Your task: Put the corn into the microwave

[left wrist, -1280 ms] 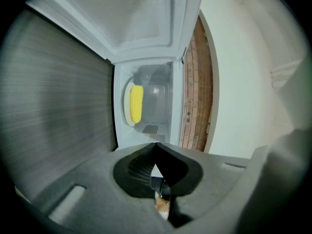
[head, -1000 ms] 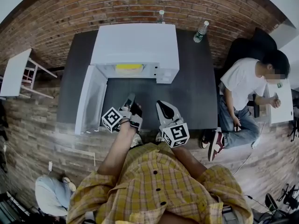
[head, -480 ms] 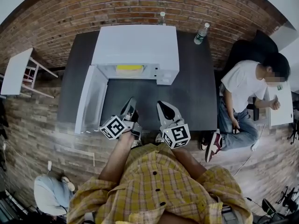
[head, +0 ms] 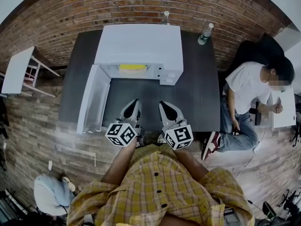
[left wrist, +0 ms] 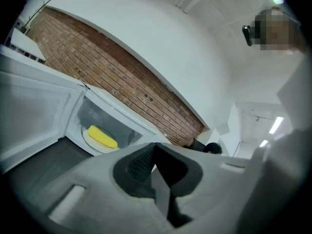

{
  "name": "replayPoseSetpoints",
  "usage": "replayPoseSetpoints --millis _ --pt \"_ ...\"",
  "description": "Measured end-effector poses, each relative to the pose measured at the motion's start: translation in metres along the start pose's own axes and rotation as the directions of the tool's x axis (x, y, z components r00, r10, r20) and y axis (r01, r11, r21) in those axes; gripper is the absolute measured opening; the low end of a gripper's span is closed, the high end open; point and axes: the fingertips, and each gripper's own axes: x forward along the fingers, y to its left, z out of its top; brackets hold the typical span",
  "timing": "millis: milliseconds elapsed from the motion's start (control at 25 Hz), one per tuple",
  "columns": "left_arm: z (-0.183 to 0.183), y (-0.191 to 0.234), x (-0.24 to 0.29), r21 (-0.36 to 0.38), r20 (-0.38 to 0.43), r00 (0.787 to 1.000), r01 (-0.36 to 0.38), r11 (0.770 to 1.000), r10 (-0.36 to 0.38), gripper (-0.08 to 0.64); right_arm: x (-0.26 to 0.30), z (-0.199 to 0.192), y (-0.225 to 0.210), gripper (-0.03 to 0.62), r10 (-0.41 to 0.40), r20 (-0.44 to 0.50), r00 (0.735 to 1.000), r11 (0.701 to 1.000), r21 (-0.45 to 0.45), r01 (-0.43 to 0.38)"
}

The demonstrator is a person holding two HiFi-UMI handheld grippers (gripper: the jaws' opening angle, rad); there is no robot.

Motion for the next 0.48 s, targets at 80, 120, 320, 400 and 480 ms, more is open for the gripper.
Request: replayPoseSetpoints --millis 80,120,320,400,480 --pt "0.0016 -0.003 0.0 0.038 -0.002 1.0 -0.004 0.999 0.004 -0.003 0.0009 0.0018 0.0022 0.005 0.005 0.001 1.0 1.0 -0.003 -0.005" --pt "0.0017 -0.0035 -0.0002 0.046 -0.002 1.0 -0.009 0.999 0.009 -0.003 0.0011 0.0022 0.0033 0.005 0.007 0.001 1.0 1.0 -0.003 -0.007" --pt "0.004 -0.0026 -0.0057 0.12 0.002 0.999 -0.053 0.991 0.053 -0.003 0.0016 0.0015 0.006 0.005 0.01 -0.004 1.0 1.0 -0.003 -0.01" --pt "0.0059 -0.0039 -0.0079 0.166 0.007 0.998 -0.066 0.984 0.066 -0.003 0.0009 0.0015 0.0067 0.005 0.009 -0.005 1.0 1.0 -0.003 -0.009" --pt "0.0065 -0.0038 -0.0096 0.212 0.007 0.997 -0.079 0.974 0.079 -0.003 0.0009 0.0009 0.0081 0.005 0.009 -0.007 1.0 1.0 -0.004 -0.009"
